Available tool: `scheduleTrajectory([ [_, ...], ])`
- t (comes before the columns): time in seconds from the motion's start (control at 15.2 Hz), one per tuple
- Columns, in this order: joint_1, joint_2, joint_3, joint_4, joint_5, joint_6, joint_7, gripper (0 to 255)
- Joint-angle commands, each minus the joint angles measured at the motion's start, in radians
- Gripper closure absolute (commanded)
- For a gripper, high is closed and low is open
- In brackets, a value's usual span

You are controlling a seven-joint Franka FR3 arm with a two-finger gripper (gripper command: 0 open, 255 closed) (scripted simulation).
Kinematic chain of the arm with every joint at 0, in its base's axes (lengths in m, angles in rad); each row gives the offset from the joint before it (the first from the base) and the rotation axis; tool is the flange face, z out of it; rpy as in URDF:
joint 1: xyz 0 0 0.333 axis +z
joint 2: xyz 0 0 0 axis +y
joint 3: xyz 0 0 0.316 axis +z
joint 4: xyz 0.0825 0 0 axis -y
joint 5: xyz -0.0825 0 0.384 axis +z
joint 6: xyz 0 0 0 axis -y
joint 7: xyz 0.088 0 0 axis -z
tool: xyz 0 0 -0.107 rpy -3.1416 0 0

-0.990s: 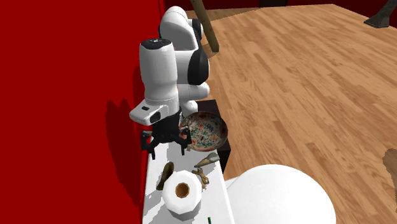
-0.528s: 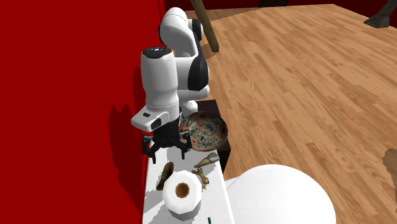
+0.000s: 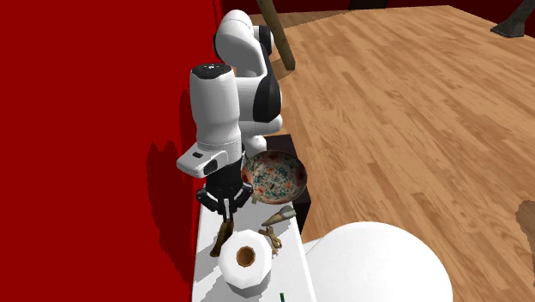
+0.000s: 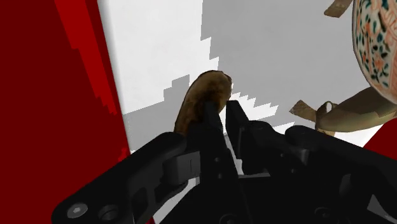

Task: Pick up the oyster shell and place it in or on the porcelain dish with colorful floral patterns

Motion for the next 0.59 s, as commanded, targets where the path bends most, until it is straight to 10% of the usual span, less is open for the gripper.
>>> scheduleTrajectory([
  [0.0,0.000,0.000,0.000,0.000,0.000,0.000,0.000,255],
  [0.33,0.000,0.000,0.000,0.000,0.000,0.000,0.000,255],
  [0.4,0.000,0.000,0.000,0.000,0.000,0.000,0.000,0],
  [0.53,-0.016,0.195,-0.002,0.230,0.047,-0.188,0.113,0],
])
